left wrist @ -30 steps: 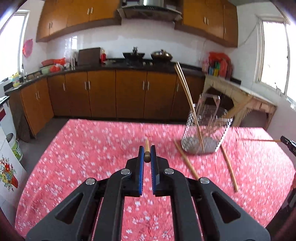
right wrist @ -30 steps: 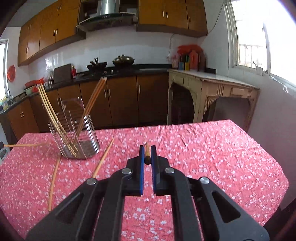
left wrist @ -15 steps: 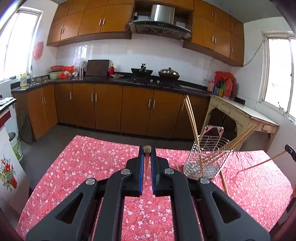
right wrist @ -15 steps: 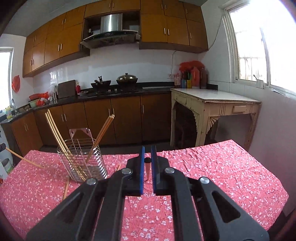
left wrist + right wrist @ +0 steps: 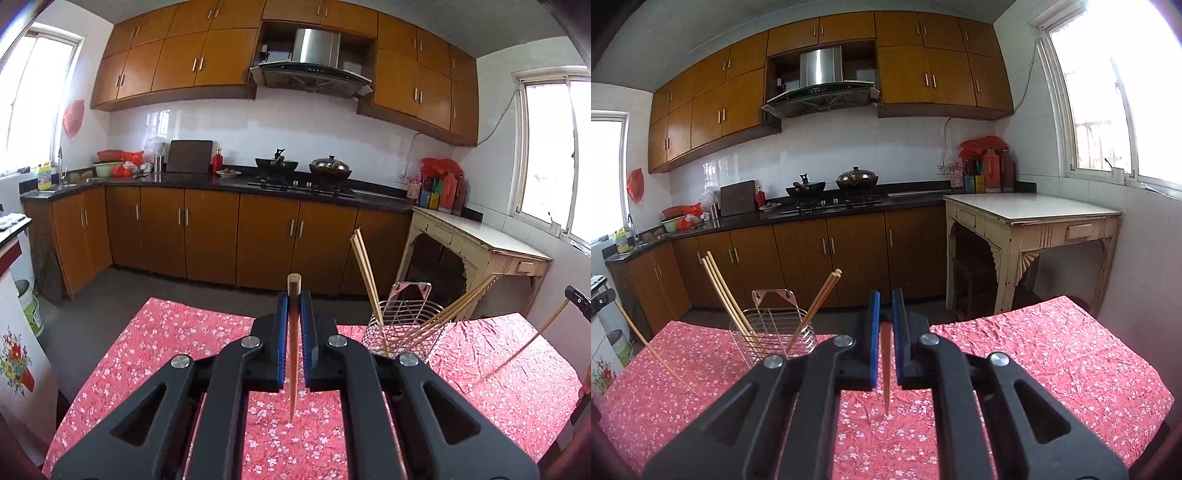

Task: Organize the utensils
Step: 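Carry both chopsticks over the wire rack and lower them into it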

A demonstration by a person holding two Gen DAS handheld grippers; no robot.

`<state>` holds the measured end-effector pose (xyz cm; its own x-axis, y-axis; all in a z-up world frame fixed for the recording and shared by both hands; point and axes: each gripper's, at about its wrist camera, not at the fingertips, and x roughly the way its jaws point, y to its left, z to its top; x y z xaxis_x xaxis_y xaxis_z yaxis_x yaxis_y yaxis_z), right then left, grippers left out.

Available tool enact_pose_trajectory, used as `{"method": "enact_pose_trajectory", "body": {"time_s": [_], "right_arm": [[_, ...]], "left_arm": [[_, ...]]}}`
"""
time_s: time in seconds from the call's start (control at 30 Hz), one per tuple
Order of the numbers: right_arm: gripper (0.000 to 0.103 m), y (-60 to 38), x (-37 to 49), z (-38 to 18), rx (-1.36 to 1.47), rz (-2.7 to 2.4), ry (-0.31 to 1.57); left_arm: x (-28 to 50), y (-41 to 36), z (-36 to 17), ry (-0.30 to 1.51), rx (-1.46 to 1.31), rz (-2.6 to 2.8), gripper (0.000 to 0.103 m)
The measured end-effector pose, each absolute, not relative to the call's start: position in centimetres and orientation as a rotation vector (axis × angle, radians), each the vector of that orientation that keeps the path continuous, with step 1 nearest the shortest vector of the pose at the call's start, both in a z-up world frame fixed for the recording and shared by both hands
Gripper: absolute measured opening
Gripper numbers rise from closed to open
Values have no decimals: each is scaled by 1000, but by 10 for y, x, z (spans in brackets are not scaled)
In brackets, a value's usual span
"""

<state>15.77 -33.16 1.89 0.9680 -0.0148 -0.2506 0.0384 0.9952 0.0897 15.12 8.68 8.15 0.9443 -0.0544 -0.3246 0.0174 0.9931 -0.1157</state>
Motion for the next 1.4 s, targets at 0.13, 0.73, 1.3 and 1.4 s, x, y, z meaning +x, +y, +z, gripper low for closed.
{"method": "enact_pose_trajectory", "body": {"time_s": [0.13, 0.73, 1.3, 1.4], "right_arm": [[8, -329, 158, 27, 110, 6, 254], [8, -288, 172, 110, 141, 177, 158], [8, -250, 269, 150, 139, 159, 86], [8, -249, 287, 139, 157, 167, 108]], "left_arm": [[152, 82, 88, 321, -111, -48, 6], [167, 47, 157, 211, -136, -155, 7], [241, -16, 180, 184, -132, -174, 7], [258, -22, 165, 215, -133, -167, 7]]}}
